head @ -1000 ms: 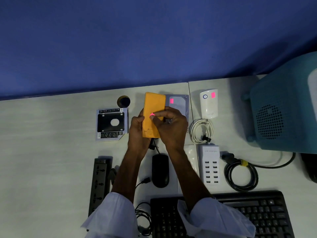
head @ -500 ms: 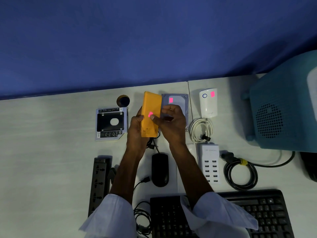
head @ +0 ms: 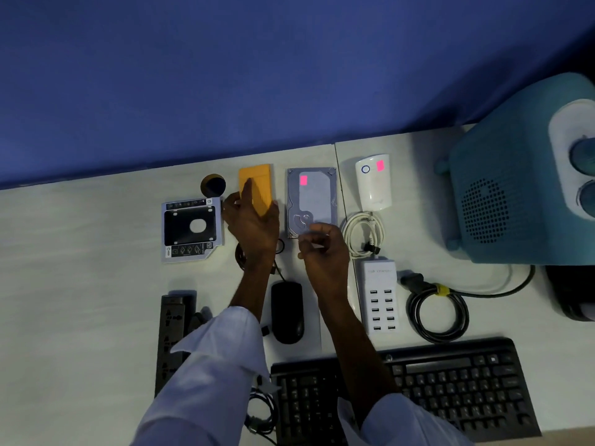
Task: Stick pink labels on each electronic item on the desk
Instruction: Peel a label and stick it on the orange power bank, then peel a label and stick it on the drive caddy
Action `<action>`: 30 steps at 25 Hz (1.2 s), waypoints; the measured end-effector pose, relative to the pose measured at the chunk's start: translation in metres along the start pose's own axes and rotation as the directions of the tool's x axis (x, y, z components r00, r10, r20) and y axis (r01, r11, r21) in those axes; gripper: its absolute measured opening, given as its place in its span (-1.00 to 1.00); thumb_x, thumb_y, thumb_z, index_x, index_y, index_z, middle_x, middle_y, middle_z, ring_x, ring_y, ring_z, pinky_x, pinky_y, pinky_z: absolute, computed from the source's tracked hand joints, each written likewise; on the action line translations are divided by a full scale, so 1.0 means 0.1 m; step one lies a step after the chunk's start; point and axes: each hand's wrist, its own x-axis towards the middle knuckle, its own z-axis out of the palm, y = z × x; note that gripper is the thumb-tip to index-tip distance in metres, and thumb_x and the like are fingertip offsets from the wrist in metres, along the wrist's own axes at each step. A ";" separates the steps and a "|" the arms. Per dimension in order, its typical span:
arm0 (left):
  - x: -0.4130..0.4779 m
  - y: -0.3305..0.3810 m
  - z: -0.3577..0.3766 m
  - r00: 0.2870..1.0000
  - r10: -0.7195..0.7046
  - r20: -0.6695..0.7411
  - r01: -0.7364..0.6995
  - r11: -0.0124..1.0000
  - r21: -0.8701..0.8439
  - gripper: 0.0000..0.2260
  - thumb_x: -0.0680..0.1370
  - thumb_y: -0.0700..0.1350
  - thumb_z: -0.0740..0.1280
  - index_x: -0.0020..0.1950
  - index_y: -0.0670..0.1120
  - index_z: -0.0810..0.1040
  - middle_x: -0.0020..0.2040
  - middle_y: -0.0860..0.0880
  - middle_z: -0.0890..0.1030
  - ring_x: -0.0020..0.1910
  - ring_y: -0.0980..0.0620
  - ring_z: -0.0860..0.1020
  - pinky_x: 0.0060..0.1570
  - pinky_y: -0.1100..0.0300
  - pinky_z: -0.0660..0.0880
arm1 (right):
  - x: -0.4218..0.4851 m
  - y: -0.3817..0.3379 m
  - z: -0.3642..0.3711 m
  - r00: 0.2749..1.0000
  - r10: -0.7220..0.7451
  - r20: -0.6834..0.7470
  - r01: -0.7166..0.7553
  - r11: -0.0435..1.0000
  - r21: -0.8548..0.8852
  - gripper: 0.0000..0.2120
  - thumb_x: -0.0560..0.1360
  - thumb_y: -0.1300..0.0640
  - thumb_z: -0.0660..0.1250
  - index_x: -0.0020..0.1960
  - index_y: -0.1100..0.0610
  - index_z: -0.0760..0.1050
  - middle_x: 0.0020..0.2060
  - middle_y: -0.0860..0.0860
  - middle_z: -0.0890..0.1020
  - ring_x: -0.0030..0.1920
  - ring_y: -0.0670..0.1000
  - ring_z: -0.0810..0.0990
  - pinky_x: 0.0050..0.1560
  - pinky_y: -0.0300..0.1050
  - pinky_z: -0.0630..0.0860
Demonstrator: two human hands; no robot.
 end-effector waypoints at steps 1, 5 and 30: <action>-0.01 0.00 0.02 1.000 0.014 -0.007 -0.014 0.999 0.039 -0.38 0.46 0.06 0.47 0.47 -0.08 0.41 0.34 -0.27 0.43 0.33 -0.28 0.39 0.24 -0.13 0.43 | -0.02 0.01 -0.04 1.000 -0.006 -0.013 0.006 1.000 -0.004 -0.72 0.39 0.22 0.41 0.09 0.12 0.52 -0.08 0.08 0.67 -0.06 0.08 0.66 -0.08 0.17 0.65; -0.04 -0.06 0.04 0.997 0.079 0.017 -0.081 0.986 0.147 -0.30 0.41 0.12 0.51 0.47 -0.08 0.39 0.35 -0.26 0.41 0.33 -0.27 0.39 0.18 -0.12 0.45 | -0.13 0.06 -0.26 0.996 -0.023 -0.090 0.017 0.997 -0.069 -0.71 0.37 0.31 0.40 0.08 0.13 0.51 -0.19 -0.10 0.64 -0.15 -0.13 0.63 -0.05 -0.10 0.59; -1.43 -0.06 -0.08 0.823 0.399 0.405 -0.482 0.867 0.125 -0.79 0.41 -0.07 0.43 0.03 -0.07 0.63 0.02 -0.13 0.56 0.01 -0.17 0.53 0.01 0.01 0.48 | -0.17 0.21 -0.74 0.910 -0.051 0.412 0.341 0.660 -0.669 -0.59 0.45 0.09 0.42 0.28 0.06 0.46 0.20 0.08 0.57 0.17 0.13 0.60 0.13 0.01 0.54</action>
